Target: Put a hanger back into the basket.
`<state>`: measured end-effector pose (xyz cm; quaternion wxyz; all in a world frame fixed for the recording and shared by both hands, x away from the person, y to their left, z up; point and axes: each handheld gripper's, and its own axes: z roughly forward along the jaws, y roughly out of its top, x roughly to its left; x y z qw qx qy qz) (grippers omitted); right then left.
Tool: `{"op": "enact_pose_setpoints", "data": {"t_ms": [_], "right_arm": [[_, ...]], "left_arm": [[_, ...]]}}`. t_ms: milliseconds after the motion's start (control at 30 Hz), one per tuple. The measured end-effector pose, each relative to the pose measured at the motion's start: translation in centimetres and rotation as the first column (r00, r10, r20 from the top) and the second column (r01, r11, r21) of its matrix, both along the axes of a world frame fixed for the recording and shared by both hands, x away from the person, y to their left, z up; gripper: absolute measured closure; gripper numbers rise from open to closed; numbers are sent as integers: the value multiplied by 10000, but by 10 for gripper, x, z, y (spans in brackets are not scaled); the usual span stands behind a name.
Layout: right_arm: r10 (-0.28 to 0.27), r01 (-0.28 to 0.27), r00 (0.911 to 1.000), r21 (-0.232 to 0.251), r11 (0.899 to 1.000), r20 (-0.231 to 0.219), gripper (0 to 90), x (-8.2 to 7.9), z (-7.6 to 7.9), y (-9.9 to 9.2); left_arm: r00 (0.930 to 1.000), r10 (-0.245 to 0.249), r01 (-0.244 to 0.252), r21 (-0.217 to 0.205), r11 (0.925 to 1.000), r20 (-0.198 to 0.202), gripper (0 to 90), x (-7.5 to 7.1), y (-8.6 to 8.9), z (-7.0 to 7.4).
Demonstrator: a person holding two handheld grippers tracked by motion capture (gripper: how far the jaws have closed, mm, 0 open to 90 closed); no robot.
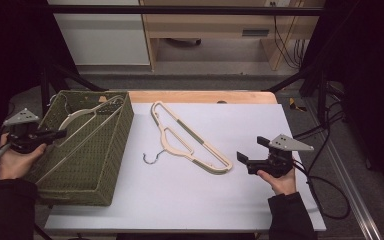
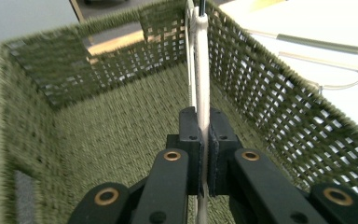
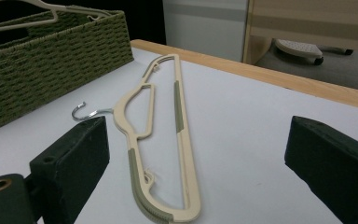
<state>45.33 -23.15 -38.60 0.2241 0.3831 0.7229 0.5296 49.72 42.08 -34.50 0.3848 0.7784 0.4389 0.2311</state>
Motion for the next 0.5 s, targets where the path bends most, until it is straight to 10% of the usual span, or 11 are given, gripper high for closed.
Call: {"op": "enact_pose_setpoints", "data": {"t_ms": [500], "right_arm": [[58,-58,10000,26,10000,-6,71,-1,0,1]], "left_arm": [[9936,-87,150,548,9984,-1126,842,2,-20,-33]]}}
